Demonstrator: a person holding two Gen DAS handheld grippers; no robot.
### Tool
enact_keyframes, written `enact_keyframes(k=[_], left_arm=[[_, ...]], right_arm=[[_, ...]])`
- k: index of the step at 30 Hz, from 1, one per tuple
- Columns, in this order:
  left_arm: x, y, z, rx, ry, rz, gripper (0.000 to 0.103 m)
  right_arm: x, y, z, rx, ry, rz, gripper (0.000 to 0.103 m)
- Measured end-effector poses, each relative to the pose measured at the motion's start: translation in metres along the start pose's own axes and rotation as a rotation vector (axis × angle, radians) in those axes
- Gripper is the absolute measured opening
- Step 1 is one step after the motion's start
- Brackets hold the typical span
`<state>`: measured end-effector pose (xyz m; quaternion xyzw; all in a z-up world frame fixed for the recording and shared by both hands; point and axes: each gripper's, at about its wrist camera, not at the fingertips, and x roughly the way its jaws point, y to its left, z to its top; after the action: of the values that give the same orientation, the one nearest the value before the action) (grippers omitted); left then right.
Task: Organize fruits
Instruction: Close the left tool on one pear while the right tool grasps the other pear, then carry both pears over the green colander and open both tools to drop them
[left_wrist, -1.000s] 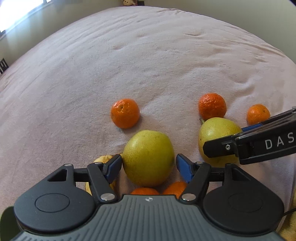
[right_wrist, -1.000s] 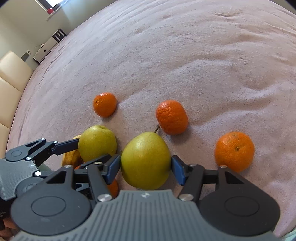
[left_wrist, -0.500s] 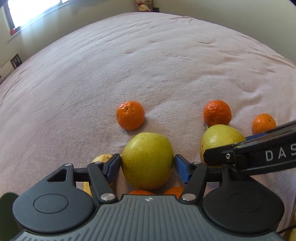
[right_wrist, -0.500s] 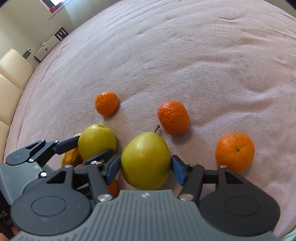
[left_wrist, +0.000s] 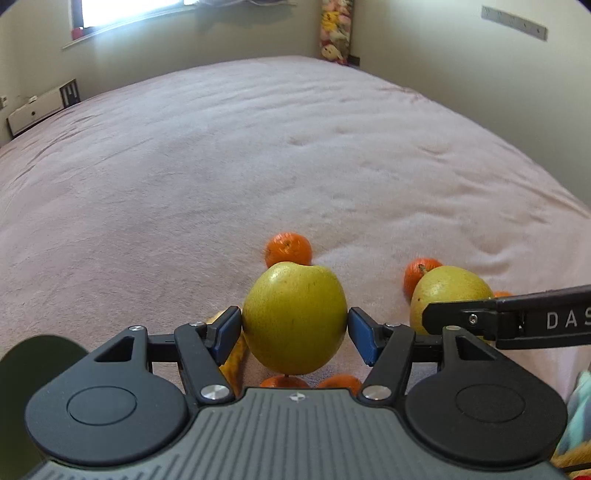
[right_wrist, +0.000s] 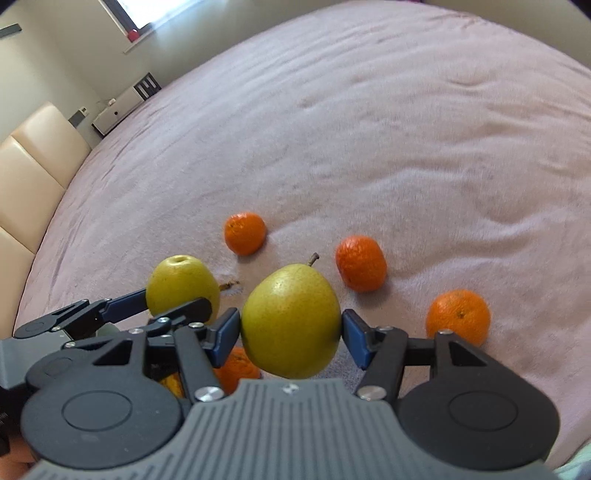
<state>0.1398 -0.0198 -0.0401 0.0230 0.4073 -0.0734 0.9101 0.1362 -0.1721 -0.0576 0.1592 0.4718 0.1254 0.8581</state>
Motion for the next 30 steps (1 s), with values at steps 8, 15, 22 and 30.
enact_keyframes(k=[8, 15, 22, 30], left_arm=[[-0.054, 0.019, 0.01, -0.101, -0.085, 0.001, 0.072], [-0.094, 0.033, 0.007, -0.162, -0.126, 0.004, 0.071], [-0.12, 0.066, -0.011, -0.262, -0.122, 0.041, 0.071], [-0.132, 0.111, -0.027, -0.369, -0.078, 0.128, 0.071]], right_arm=[[-0.02, 0.018, -0.003, -0.075, -0.057, 0.018, 0.058], [-0.033, 0.055, -0.011, -0.172, -0.091, 0.107, 0.058], [-0.025, 0.1, -0.021, -0.274, -0.08, 0.209, 0.058], [-0.012, 0.142, -0.036, -0.41, -0.043, 0.278, 0.058]])
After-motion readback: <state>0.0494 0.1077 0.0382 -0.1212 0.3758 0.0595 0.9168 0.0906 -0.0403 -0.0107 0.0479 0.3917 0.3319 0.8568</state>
